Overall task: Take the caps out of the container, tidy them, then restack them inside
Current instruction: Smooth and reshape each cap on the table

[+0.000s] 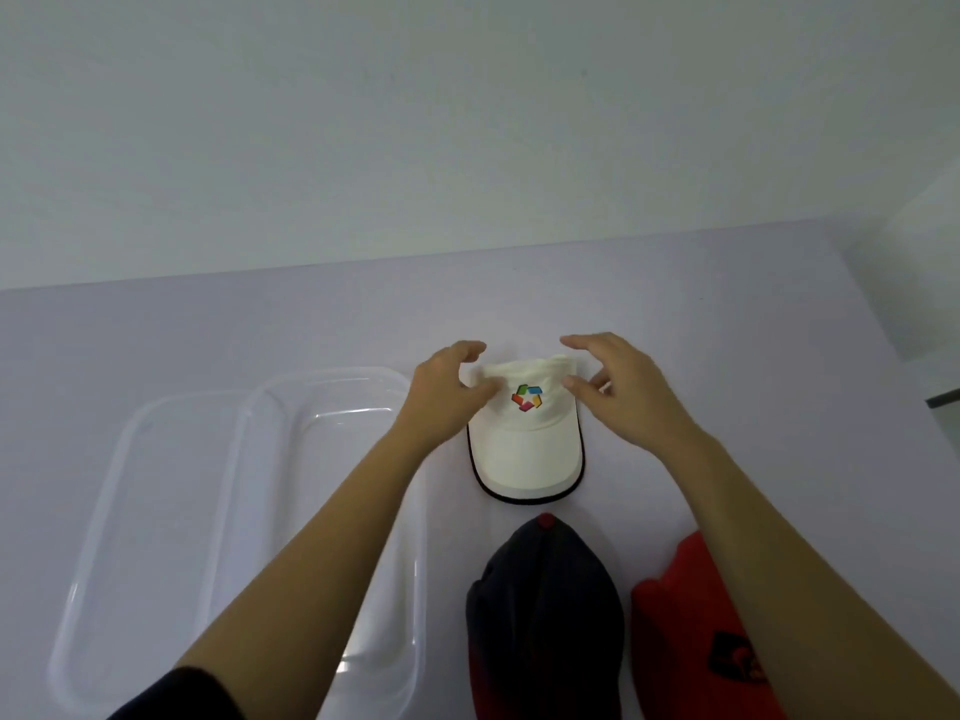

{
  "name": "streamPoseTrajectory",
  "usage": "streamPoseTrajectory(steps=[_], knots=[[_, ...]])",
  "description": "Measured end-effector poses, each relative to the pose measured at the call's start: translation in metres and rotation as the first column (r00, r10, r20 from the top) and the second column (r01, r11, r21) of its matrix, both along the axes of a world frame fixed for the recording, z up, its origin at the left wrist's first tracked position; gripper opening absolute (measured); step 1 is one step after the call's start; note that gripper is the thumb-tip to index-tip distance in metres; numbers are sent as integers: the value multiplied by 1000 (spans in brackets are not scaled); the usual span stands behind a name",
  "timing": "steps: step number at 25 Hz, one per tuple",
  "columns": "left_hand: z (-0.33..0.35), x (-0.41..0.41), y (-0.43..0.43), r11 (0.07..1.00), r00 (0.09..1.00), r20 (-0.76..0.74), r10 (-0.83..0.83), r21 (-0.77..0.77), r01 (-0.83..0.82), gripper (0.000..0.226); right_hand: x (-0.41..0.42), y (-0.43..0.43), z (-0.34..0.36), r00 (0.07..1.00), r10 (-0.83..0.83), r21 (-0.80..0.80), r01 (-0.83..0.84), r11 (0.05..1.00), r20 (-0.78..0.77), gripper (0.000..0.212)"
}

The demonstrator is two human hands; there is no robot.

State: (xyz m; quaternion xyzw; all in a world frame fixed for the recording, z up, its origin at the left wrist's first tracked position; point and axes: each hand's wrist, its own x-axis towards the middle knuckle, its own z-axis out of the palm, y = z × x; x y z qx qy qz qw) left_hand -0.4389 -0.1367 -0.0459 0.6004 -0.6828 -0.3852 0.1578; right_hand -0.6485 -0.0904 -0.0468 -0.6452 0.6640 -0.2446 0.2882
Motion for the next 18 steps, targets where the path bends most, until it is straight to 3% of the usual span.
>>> streamPoseTrajectory(steps=[2,5,7,9,10,12,15,18], knots=[[-3,5,-6,989,992,16,-128,83,126,48,1,-11,-1,992,118,77,-115,990,-41,46],[-4,-2,-8,981,980,-124,-155,99,168,29,15,-20,-9,984,174,155,-177,972,32,36],[-3,-5,-12,976,975,-95,-203,63,210,19,18,-26,-10,976,152,187,-122,975,-154,19],[-4,-4,-18,957,956,48,-289,19,288,22,13,-30,-8,911,145,196,-72,978,-387,26],[-6,-3,-19,948,942,116,-315,-1,317,24,8,-31,-10,890,150,185,-75,980,-431,31],[-10,1,-22,950,943,132,-307,-14,311,24,0,-32,-14,914,190,176,-133,975,-358,33],[-12,7,-23,965,964,47,-261,43,260,18,-9,-33,-22,973,215,229,-190,955,-86,28],[-12,4,-25,951,945,104,-309,28,308,18,-17,-36,-23,982,163,191,-143,971,-91,23]])
